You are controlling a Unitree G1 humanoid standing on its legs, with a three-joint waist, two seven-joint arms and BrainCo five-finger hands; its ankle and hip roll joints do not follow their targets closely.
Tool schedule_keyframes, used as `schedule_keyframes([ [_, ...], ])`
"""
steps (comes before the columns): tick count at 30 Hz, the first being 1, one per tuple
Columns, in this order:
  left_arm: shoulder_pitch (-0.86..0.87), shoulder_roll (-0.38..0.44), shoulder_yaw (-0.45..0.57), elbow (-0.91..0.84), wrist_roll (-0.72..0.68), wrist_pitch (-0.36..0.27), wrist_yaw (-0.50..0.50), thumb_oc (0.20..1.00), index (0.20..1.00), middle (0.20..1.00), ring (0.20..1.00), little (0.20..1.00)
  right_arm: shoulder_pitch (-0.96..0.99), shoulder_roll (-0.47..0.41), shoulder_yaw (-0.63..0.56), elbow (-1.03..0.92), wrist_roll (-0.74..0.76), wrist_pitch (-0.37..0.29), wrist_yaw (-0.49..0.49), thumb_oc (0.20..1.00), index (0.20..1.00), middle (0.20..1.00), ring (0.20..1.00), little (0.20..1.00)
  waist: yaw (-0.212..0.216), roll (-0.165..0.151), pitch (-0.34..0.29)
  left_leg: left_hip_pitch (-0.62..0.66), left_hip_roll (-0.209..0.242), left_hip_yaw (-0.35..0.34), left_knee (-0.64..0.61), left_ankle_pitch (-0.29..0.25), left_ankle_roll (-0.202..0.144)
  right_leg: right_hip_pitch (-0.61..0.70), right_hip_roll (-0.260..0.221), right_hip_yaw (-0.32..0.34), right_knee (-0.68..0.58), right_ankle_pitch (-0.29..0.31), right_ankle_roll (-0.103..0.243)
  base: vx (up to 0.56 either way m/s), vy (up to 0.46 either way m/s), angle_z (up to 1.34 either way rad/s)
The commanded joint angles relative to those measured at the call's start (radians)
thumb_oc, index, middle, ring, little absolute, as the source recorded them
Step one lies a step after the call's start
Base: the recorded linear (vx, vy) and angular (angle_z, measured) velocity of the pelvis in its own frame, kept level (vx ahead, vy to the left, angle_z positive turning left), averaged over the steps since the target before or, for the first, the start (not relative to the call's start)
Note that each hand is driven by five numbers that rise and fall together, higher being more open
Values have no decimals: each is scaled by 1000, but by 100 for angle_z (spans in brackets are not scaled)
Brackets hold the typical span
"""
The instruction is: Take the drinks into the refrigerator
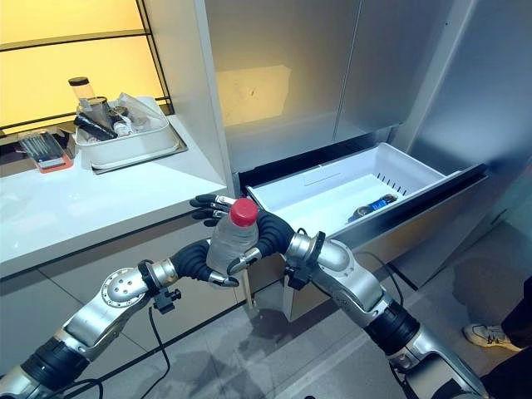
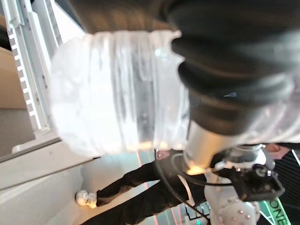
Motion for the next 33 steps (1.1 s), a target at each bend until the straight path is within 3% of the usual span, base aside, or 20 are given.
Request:
schedule_keyframes([
  [1, -224, -61, 47, -13, -14, -90, 69, 200, 200, 200, 200, 200, -131, 79, 102, -39, -11, -41, 26, 548, 548, 548, 548, 548, 19, -11, 17, 42, -89, -52, 5, -79, 97, 62, 16, -28, 130, -184, 28, 0, 0, 0],
  [2, -228, -67, 44, -15, -10, -93, 70, 200, 200, 200, 200, 200, -129, 84, 107, -37, -7, -39, 29, 272, 272, 272, 272, 272, 19, -13, 16, 41, -89, -54, 5, -79, 96, 65, 17, -31, 129, -185, 27, 0, 0, 0],
  [4, -232, -72, 45, -14, -9, -92, 73, 200, 200, 200, 200, 200, -129, 83, 112, -36, -9, -38, 30, 200, 200, 200, 200, 200, 19, -15, 16, 41, -89, -56, 5, -78, 96, 66, 17, -33, 127, -185, 26, 0, 0, 0],
  [15, -219, -72, 61, -14, -20, -95, 74, 200, 200, 200, 200, 200, -113, 80, 122, -30, -5, -28, 43, 200, 200, 200, 200, 200, 23, -15, 17, 35, -90, -63, 4, -72, 94, 66, 14, -42, 125, -182, 25, -4, 0, 1],
  [29, -191, -85, 60, 0, -97, -66, 73, 200, 200, 200, 200, 200, -17, 158, 98, -1, 278, 34, 13, 200, 200, 200, 200, 200, 22, -9, 17, 30, -92, -61, 4, -63, 93, 66, 10, -38, 118, -169, 24, -15, -2, 1],
  [30, -187, -84, 57, -1, -111, -58, 74, 746, 746, 746, 746, 746, -2, 171, 95, -1, 319, 40, 4, 200, 200, 200, 200, 200, 20, -7, 18, 30, -92, -60, 4, -63, 93, 65, 10, -38, 118, -169, 23, 0, 0, 0],
  [31, -187, -84, 57, -1, -111, -58, 74, 1000, 1000, 1000, 1000, 1000, -2, 171, 95, -1, 320, 40, 4, 200, 200, 200, 200, 200, 20, -7, 18, 30, -92, -60, 4, -63, 93, 65, 10, -38, 118, -169, 23, 0, 0, 0],
  [33, -177, -82, 62, 1, -116, -52, 82, 1000, 1000, 1000, 1000, 1000, 11, 178, 89, -1, 365, 45, -10, 200, 200, 200, 200, 200, 19, -7, 19, 31, -91, -60, 4, -63, 93, 64, 10, -38, 120, -169, 23, 0, 0, 0],
])
